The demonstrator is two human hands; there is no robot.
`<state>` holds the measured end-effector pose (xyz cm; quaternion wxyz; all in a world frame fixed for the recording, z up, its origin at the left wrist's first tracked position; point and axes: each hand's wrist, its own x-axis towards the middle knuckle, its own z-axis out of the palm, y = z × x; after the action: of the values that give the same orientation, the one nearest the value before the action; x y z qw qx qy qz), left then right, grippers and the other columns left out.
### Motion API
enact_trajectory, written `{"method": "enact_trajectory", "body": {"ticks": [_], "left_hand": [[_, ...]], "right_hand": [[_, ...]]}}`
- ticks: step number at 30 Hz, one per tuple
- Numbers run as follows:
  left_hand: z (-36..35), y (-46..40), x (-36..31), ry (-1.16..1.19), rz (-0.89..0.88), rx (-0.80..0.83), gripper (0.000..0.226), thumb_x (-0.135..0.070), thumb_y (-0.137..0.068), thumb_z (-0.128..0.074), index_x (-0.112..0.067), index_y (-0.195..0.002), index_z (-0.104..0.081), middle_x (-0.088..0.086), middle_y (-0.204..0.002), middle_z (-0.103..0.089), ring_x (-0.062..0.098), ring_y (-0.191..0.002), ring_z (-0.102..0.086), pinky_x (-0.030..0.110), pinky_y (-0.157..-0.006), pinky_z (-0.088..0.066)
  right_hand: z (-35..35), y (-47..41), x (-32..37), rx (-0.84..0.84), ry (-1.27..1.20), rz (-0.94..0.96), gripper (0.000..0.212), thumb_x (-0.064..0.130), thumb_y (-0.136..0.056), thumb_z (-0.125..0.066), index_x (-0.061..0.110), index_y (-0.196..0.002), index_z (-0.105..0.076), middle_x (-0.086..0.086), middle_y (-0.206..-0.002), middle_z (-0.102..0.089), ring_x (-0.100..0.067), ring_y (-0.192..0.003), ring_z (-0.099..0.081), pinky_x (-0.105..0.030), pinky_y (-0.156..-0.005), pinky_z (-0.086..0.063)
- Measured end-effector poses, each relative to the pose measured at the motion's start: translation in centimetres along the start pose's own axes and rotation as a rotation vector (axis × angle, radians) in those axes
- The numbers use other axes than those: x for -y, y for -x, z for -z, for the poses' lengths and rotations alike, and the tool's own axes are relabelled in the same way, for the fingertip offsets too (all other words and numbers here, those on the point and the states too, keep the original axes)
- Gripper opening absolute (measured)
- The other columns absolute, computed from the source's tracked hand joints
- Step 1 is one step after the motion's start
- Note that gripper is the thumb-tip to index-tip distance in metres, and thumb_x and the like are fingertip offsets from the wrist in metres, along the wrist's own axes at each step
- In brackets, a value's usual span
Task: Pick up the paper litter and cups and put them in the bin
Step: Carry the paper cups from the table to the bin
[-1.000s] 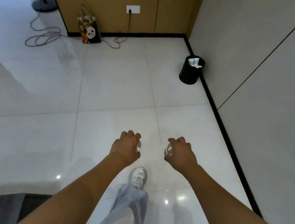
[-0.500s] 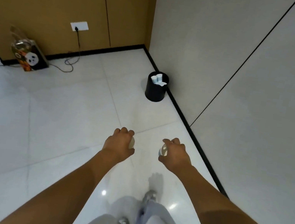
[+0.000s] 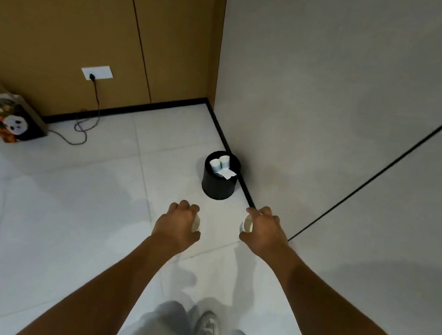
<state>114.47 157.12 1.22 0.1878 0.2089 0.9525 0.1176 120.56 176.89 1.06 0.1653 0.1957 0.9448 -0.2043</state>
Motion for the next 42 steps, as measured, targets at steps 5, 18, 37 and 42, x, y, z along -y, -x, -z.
{"method": "enact_trajectory", "body": {"ticks": [5,18,37,42], "left_hand": [[2.1,-9.2,0.0,0.027,0.054,0.029,0.053,-0.033,-0.088,-0.059,-0.018,-0.136,-0.042,0.004,-0.130,-0.046,0.022,-0.120,-0.042,0.036,-0.090,-0.050],[8.5,-36.1,2.9,0.082,0.130,0.070,0.049,-0.030,-0.089,-0.057,-0.017,-0.133,-0.043,0.005,-0.129,-0.046,0.023,-0.120,-0.043,0.038,-0.088,-0.048],[4.4,-59.8,3.5,0.314,0.483,0.145,0.056,-0.036,-0.089,-0.062,-0.015,-0.136,-0.040,0.007,-0.136,-0.043,0.024,-0.125,-0.041,0.039,-0.091,-0.048],[-1.3,-65.4,5.9,0.338,0.492,0.157,0.059,-0.036,-0.089,-0.062,-0.014,-0.139,-0.037,0.007,-0.138,-0.041,0.025,-0.126,-0.040,0.036,-0.092,-0.047]], "right_hand": [[2.7,-9.6,0.4,0.054,0.015,0.031,0.067,0.031,-0.085,-0.065,0.022,-0.144,-0.036,-0.008,-0.138,-0.036,-0.030,-0.122,-0.039,-0.036,-0.098,-0.044],[10.4,-35.8,4.4,0.106,0.040,0.065,0.064,0.027,-0.085,-0.067,0.021,-0.142,-0.039,-0.009,-0.136,-0.039,-0.031,-0.120,-0.040,-0.039,-0.095,-0.046],[10.5,-64.5,3.4,0.446,0.221,0.197,0.061,0.022,-0.087,-0.064,0.019,-0.142,-0.036,-0.010,-0.141,-0.034,-0.032,-0.124,-0.038,-0.036,-0.090,-0.044],[4.7,-71.0,2.6,0.489,0.249,0.230,0.058,0.023,-0.088,-0.063,0.019,-0.139,-0.037,-0.010,-0.142,-0.034,-0.032,-0.122,-0.040,-0.037,-0.088,-0.045]]}}
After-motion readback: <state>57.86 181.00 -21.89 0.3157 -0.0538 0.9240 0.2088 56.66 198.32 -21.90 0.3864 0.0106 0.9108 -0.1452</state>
